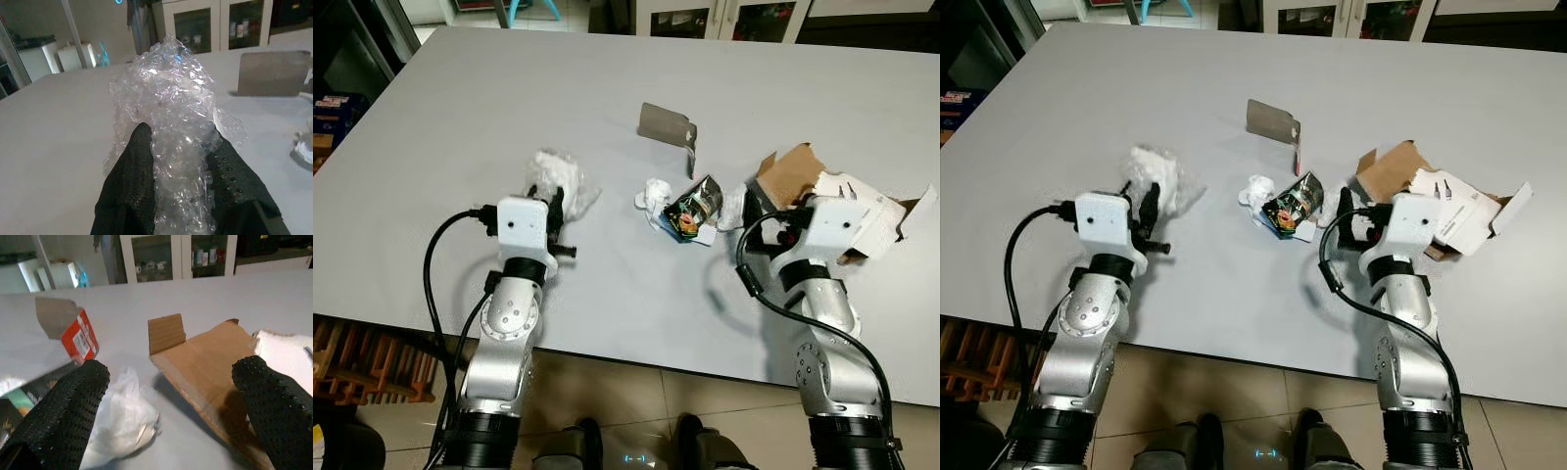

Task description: Picking trash to rubbish bin

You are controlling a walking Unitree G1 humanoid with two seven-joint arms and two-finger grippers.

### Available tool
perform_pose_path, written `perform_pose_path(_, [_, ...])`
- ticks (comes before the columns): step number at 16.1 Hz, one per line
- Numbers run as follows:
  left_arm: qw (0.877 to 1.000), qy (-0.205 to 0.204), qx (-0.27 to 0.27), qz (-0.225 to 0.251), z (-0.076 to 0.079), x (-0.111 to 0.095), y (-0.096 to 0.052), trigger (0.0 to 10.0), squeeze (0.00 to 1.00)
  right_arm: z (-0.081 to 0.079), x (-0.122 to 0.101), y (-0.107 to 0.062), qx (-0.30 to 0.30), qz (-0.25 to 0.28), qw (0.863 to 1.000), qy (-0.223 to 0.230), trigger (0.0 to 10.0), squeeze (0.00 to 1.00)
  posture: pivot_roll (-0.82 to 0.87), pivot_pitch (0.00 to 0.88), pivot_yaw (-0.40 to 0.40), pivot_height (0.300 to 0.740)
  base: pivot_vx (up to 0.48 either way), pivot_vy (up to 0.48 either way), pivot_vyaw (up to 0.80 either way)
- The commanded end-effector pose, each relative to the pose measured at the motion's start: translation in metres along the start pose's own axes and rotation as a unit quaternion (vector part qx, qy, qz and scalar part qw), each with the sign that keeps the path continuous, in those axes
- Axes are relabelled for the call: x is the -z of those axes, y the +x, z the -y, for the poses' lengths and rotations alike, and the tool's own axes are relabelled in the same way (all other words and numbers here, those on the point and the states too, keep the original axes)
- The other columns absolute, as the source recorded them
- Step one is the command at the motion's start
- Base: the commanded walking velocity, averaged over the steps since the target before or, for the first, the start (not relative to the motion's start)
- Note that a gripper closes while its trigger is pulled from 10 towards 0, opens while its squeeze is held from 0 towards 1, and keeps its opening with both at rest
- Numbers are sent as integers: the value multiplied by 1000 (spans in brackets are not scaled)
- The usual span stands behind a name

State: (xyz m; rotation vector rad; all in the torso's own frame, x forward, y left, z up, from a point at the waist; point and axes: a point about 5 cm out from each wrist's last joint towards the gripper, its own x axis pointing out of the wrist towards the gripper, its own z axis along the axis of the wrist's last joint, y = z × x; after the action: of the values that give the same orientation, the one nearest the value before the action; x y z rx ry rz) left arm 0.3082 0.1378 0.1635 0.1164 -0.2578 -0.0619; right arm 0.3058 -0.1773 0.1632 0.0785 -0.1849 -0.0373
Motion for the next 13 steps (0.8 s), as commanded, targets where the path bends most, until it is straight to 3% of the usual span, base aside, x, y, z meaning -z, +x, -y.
perform_pose_path(1, [1000,0,-7,27,-5,-15,4,10000,0,3,-13,2,8,30,1000,5,10000,0,-1,246,49,740,0,0,0])
perform_pose_path(7, [1000,0,-3,24,-4,-13,4,10000,0,5,-17,3,11,38,999,0,10000,0,-2,247,50,740,0,0,0])
perform_pose_path(13, [1000,0,-2,18,-4,-11,3,10000,0,0,-12,1,4,29,1000,4,10000,0,0,247,49,740,-282,0,0])
